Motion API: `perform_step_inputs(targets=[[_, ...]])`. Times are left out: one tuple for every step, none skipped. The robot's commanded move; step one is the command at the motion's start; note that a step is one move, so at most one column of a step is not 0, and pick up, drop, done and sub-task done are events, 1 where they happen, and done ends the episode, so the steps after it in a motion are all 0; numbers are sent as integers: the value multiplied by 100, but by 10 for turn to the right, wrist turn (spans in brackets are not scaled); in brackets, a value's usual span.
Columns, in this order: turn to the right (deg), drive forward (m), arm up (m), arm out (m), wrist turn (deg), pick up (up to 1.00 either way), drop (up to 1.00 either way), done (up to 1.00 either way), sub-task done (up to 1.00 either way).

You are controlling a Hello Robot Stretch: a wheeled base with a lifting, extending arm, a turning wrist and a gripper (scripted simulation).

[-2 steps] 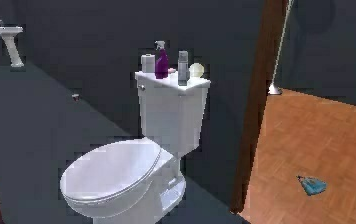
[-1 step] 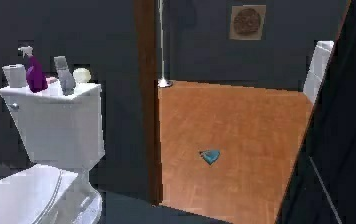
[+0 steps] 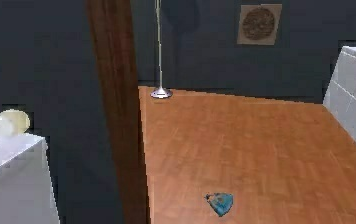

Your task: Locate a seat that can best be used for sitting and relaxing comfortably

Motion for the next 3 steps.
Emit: perform_step_inputs(targets=[[150, 0, 0, 0, 0, 0, 0, 0, 0], [0, 100, 0, 0, 0, 0, 0, 0, 0], [120, 0, 0, 0, 0, 0, 0, 0, 0]])
